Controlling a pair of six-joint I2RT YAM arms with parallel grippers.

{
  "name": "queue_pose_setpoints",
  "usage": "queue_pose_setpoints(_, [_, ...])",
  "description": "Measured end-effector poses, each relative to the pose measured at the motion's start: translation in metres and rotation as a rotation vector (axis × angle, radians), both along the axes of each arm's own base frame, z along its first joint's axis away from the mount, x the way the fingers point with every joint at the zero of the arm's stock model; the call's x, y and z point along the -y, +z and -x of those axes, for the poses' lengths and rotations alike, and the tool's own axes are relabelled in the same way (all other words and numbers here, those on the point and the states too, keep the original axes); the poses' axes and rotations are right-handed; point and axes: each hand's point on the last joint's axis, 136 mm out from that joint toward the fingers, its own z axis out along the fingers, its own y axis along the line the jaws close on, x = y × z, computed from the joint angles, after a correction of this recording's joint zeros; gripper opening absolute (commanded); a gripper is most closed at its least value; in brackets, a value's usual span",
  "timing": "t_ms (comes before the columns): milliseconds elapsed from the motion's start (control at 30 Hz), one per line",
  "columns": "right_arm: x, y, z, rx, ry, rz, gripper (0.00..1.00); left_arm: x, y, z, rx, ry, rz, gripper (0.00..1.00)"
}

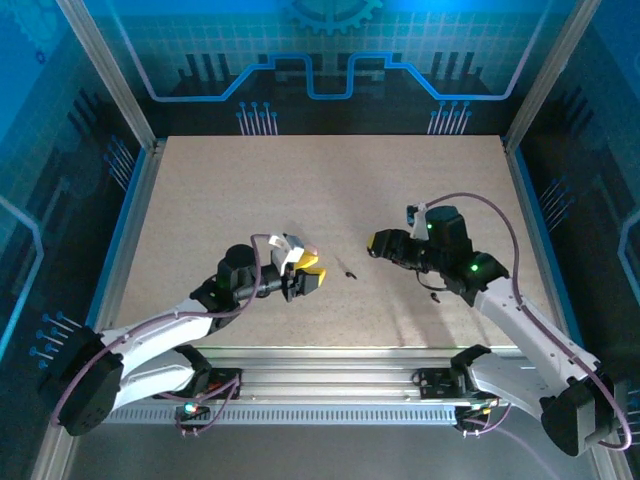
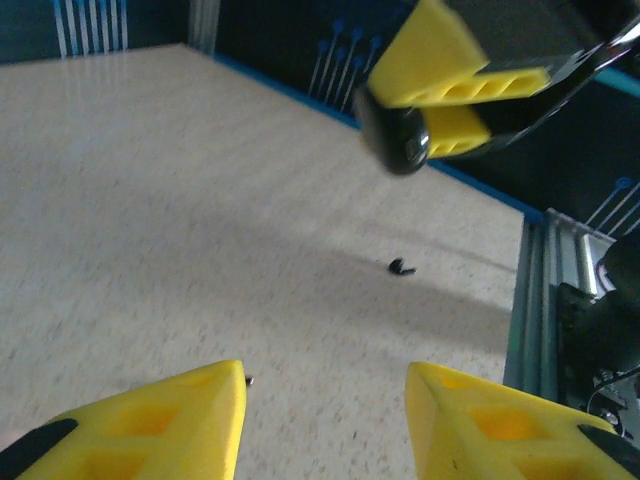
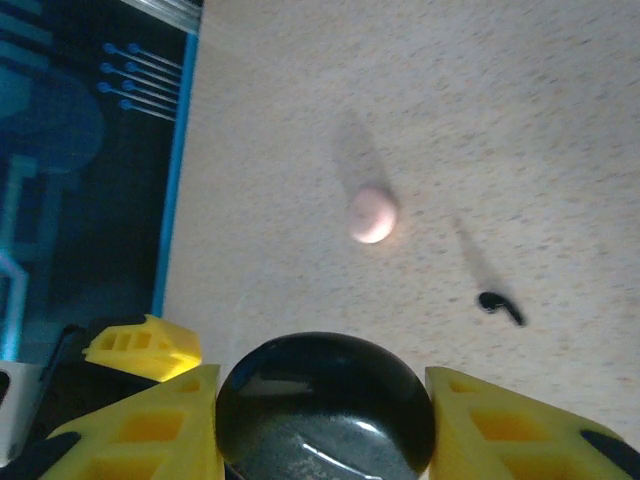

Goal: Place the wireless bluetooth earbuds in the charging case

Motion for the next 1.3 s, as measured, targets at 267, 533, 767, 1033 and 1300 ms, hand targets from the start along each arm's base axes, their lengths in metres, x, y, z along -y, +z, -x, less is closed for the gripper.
queue_pose_setpoints(267, [-0.045,0.014,0.017,0.003,0.101,-0.098,0.42,0.033,0.010,0.002,0.079,-0.077,0.035,0.47])
queue_pose_setpoints(533, [-0.064,0.015,0.026,0.000,0.141,-0.113,0.42,0.047,0.022,0.004,0.125,-0.095,0.092,0.47])
queue_pose_setpoints(767, [-0.065,0.015,0.025,0.005,0.130,-0.112,0.42,0.048,0.026,-0.002,0.120,-0.057,0.118,0.32])
queue_pose_setpoints(1033, [-0.064,0.016,0.022,0.017,0.108,-0.105,0.43,0.048,0.026,-0.004,0.119,-0.036,0.118,0.34])
queue_pose_setpoints(1300, [-0.064,0.018,0.019,0.039,0.089,-0.099,0.43,0.048,0.028,-0.007,0.084,-0.012,0.136,0.21])
